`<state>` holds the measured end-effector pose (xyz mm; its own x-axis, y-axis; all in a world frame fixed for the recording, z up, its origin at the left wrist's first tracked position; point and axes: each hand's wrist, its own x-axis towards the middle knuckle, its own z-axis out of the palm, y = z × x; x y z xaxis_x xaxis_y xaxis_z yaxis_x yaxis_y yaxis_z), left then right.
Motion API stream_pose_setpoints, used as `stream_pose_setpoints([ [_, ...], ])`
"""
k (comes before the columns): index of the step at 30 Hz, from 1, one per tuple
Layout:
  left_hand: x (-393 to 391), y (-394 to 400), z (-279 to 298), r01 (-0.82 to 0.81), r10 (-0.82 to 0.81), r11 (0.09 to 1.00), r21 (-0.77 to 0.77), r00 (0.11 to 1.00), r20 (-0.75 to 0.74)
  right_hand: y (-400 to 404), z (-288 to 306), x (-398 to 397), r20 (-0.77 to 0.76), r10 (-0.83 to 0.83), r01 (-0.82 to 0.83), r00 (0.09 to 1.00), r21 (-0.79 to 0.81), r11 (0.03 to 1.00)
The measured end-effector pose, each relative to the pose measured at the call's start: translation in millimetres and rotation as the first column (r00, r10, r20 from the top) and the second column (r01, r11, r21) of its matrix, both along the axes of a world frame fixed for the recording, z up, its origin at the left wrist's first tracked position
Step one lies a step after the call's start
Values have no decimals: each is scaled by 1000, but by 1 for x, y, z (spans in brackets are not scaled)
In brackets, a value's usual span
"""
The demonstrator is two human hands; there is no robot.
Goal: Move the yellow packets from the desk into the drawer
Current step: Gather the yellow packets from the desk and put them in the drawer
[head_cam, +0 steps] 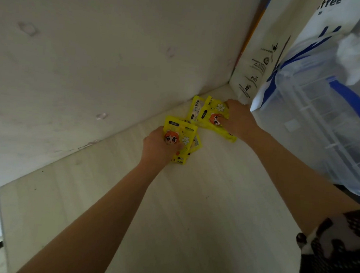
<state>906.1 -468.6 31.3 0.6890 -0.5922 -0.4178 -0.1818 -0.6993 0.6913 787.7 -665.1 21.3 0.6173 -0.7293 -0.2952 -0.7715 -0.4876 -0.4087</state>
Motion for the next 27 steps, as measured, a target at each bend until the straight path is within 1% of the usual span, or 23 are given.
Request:
stream_pose_setpoints([
  [5, 4, 28, 5, -159, 158, 986, -52, 987, -22, 2, 4, 1, -12, -42, 41, 999, -29, 999],
  [7, 2, 40, 7, -217, 214, 973, -78, 976, -44, 6, 6, -4, 36, -60, 62, 998, -32, 998],
  [12, -6, 63, 14, -372, 341, 915, -156, 920, -196, 25, 11, -20, 186, -149, 134, 971, 93, 987],
  [15, -17, 78, 22, -401, 354, 896, -192, 905, -236, 43, 16, -35, 221, -217, 182, 951, 170, 969],
  [18, -31, 96, 30, -410, 354, 891, -196, 897, -266, 70, 25, -57, 208, -249, 204, 946, 214, 955],
  [22, -54, 123, 42, -417, 349, 888, -193, 885, -309, 114, 30, -94, 203, -349, 278, 915, 309, 909],
  [24, -66, 137, 47, -422, 348, 886, -193, 880, -324, 137, 30, -113, 202, -424, 335, 883, 361, 870],
  [27, -83, 159, 50, -414, 333, 890, -191, 877, -347, 173, 33, -143, 215, -560, 422, 800, 461, 781],
])
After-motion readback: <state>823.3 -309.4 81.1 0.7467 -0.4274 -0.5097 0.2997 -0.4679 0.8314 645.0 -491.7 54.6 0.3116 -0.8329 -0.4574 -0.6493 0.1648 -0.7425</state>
